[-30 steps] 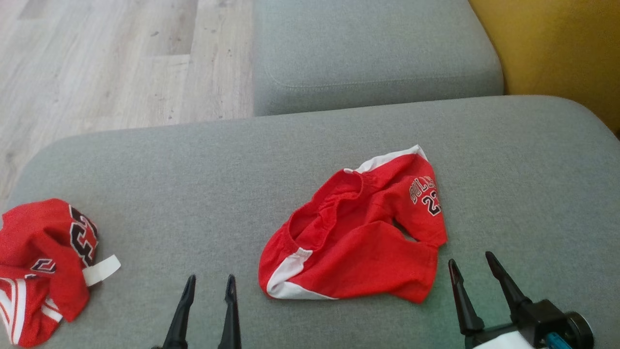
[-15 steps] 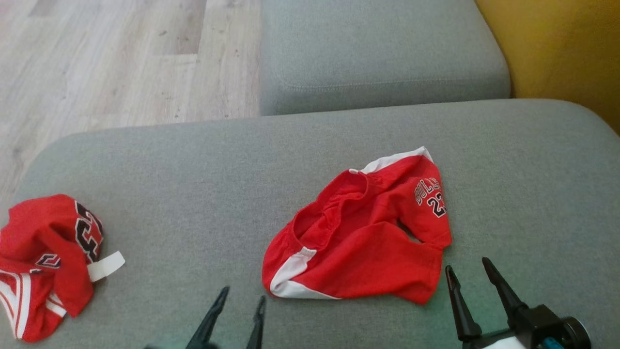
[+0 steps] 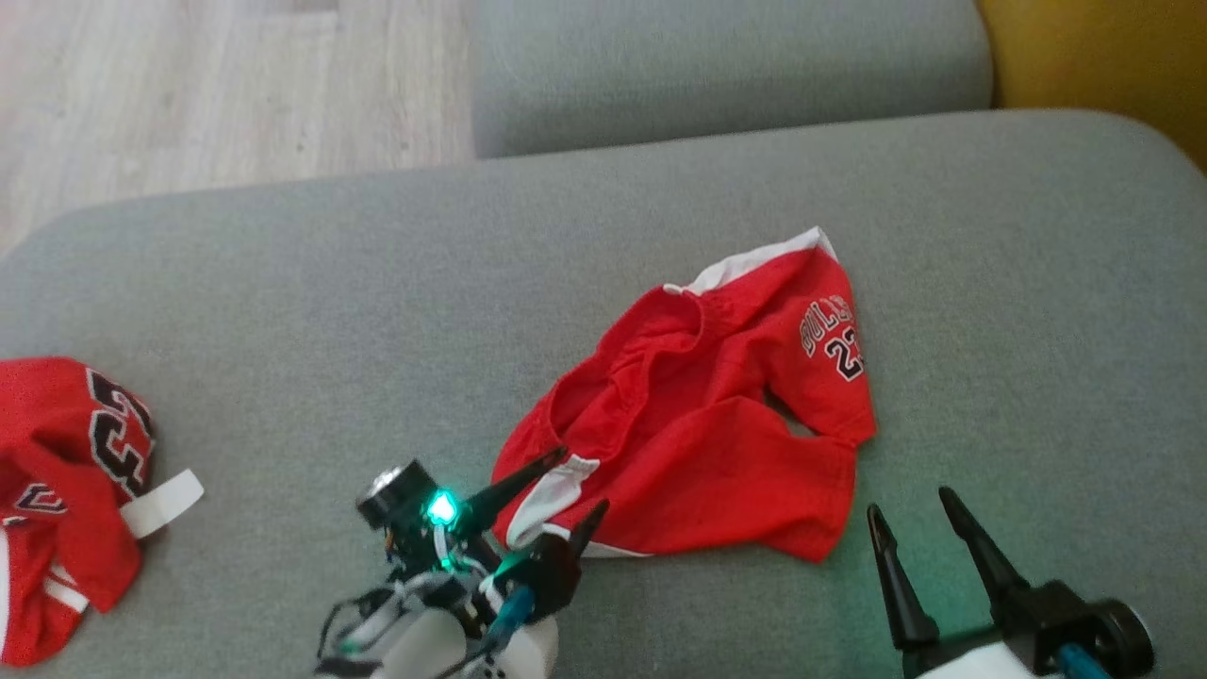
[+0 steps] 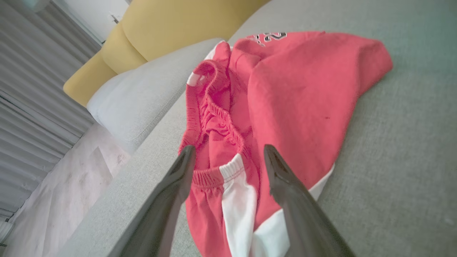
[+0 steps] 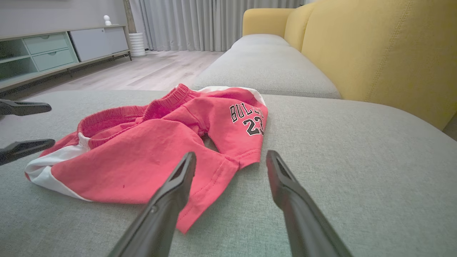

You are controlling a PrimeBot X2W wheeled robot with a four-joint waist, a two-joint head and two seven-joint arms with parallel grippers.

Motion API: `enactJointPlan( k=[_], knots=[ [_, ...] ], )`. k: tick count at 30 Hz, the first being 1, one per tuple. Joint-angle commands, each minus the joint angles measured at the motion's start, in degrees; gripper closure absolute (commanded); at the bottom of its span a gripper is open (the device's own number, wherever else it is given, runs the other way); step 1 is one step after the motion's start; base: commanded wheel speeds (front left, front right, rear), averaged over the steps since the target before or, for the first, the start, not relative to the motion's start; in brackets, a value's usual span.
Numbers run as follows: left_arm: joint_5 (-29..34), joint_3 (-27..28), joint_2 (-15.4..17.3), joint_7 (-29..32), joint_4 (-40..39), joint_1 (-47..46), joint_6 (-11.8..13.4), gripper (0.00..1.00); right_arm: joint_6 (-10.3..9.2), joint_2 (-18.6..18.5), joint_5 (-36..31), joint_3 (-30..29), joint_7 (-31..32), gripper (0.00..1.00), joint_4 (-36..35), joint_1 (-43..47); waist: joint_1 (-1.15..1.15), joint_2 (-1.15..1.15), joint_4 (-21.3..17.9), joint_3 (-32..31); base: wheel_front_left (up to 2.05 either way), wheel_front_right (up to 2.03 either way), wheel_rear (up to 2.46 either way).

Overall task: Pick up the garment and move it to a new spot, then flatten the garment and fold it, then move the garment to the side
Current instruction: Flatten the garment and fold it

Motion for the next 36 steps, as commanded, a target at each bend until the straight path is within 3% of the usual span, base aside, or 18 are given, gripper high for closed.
enactJointPlan(
  k=[1, 18, 19, 20, 21, 22, 29, 31, 34, 35, 36],
  knots=[
    [0.8, 1.4, 0.4, 0.6, -0.6, -4.2, -0.1, 0.0, -0.04, -1.0, -0.1, 1.4, -0.2, 0.0, -2.1, -3.3, -0.01, 0.0, -0.5, 1.2, 0.0, 0.0, 0.0],
    [3.8, -6.3, 2.0, 3.7, 12.5, -15.9, -3.3, 0.0, -0.04, -1.1, 0.7, 1.8, -0.2, 0.0, -1.7, -6.0, -0.01, 0.0, -2.8, 4.5, 0.0, 0.0, 0.0],
    [3.4, -6.7, 2.0, 3.9, 13.2, -16.2, -3.4, 0.05, -0.04, -1.0, 0.7, 1.8, -0.2, 0.0, -1.7, -6.0, -0.01, 0.0, -2.9, 4.5, 0.0, 0.0, 0.0],
    [3.0, -7.2, 2.1, 4.0, 13.7, -16.4, -3.5, 0.44, -0.04, -1.0, 0.7, 1.7, -0.2, 0.0, -1.6, -6.1, -0.01, 0.0, -2.9, 4.5, 0.0, 0.0, 0.0],
    [2.6, -7.6, 2.1, 4.1, 14.1, -16.6, -3.5, 0.68, -0.04, -1.0, 0.7, 1.7, -0.2, 0.0, -1.6, -6.1, -0.01, 0.0, -3.0, 4.5, 0.0, 0.0, 0.0],
    [2.3, -8.1, 2.2, 4.0, 14.4, -16.8, -3.6, 1.0, -0.04, -1.0, 0.7, 1.6, -0.2, 0.0, -1.6, -6.0, -0.01, 0.0, -3.0, 4.4, 0.0, 0.0, 0.0],
    [-6.6, -14.3, 1.6, 3.0, 16.4, -17.7, -3.7, 1.0, -0.04, -0.7, 0.7, 1.4, -0.2, 0.0, -1.3, -5.7, -0.01, 0.0, -3.1, 2.8, 0.0, 0.0, 0.0],
    [-13.7, -16.3, 0.8, 3.6, 15.8, -18.3, -3.7, 1.0, -0.04, -0.5, 0.8, 1.5, -0.2, 0.0, -1.3, -5.8, -0.01, 0.0, -3.4, 2.2, 0.0, 0.0, 0.0],
    [-29.8, -19.9, -0.2, 7.0, 11.3, -20.6, -3.7, 1.0, -0.04, -0.2, 1.0, 1.8, -0.2, 0.0, -1.1, -5.9, -0.01, 0.0, -4.2, 1.4, 0.0, 0.0, 0.0],
    [-29.8, -19.9, -0.2, 7.0, 11.3, -20.6, -3.7, 1.0, -0.04, -0.2, 1.0, 1.8, -0.2, 0.0, -1.1, -5.9, -0.01, 0.0, -4.2, 1.4, 0.0, 0.0, 0.0],
    [-35.2, -21.2, 0.2, 9.2, 8.6, -22.2, -3.7, 1.0, -0.04, 0.0, 1.1, 1.9, -0.2, 0.0, -1.0, -6.0, -0.01, 0.0, -4.6, 1.2, 0.0, 0.0, 0.0]
  ],
)
